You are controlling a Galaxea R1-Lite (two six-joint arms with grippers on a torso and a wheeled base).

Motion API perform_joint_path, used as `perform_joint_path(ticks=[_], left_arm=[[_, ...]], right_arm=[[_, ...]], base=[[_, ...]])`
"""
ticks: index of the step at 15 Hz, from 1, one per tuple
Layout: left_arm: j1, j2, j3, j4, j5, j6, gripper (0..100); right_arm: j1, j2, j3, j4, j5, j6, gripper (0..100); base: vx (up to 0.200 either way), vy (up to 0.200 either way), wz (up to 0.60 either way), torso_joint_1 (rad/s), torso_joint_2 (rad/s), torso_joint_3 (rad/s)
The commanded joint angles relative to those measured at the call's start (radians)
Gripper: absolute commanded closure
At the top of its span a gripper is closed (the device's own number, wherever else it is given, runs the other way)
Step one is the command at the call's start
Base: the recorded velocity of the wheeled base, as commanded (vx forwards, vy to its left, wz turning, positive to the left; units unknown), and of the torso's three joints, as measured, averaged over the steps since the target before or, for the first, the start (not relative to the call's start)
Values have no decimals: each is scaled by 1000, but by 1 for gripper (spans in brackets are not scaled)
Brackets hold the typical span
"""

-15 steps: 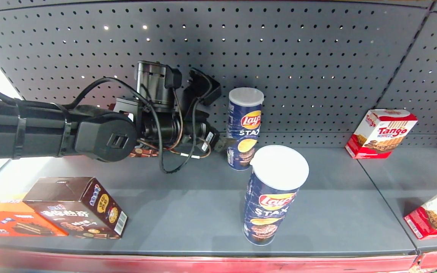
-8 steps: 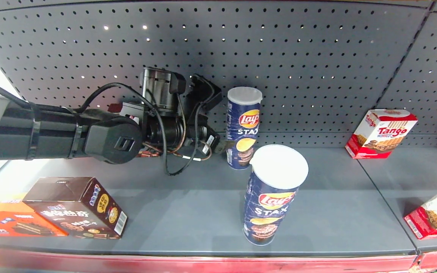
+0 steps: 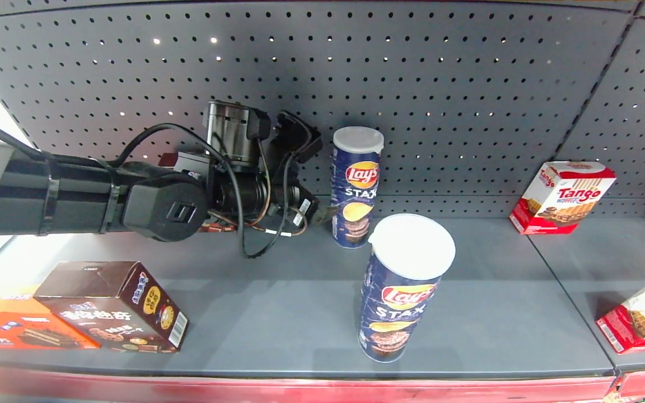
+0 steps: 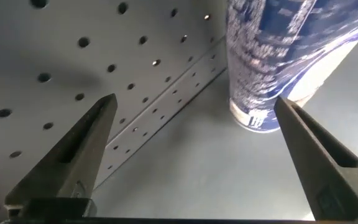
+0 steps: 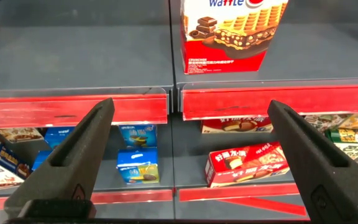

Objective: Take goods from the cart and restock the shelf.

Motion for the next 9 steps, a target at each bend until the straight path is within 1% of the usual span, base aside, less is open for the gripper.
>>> perform_joint_path(ticks=[1, 3, 5, 6, 7, 8, 9], left_arm=[[5, 0, 6, 0, 4, 0, 0], [3, -15, 36, -3, 43, 1, 0], [-4, -71, 76, -22, 122, 3, 0], [-9, -78, 98, -48, 160, 3, 0], [-15, -75, 128, -106, 201, 3, 0], [-17, -69, 151, -158, 211, 3, 0], [-17, -61, 168, -187, 214, 3, 0]], right_arm=[[0, 3, 0, 0, 0, 0, 0], [0, 3, 0, 0, 0, 0, 0], [0, 1, 0, 0, 0, 0, 0], [0, 1, 0, 0, 0, 0, 0], [0, 1, 0, 0, 0, 0, 0], [0, 3, 0, 0, 0, 0, 0], [0, 1, 0, 0, 0, 0, 0]], base=[[0, 0, 0, 0, 0, 0], [0, 0, 0, 0, 0, 0], [0, 0, 0, 0, 0, 0], [0, 0, 0, 0, 0, 0], [0, 0, 0, 0, 0, 0], [0, 0, 0, 0, 0, 0], [0, 0, 0, 0, 0, 0]])
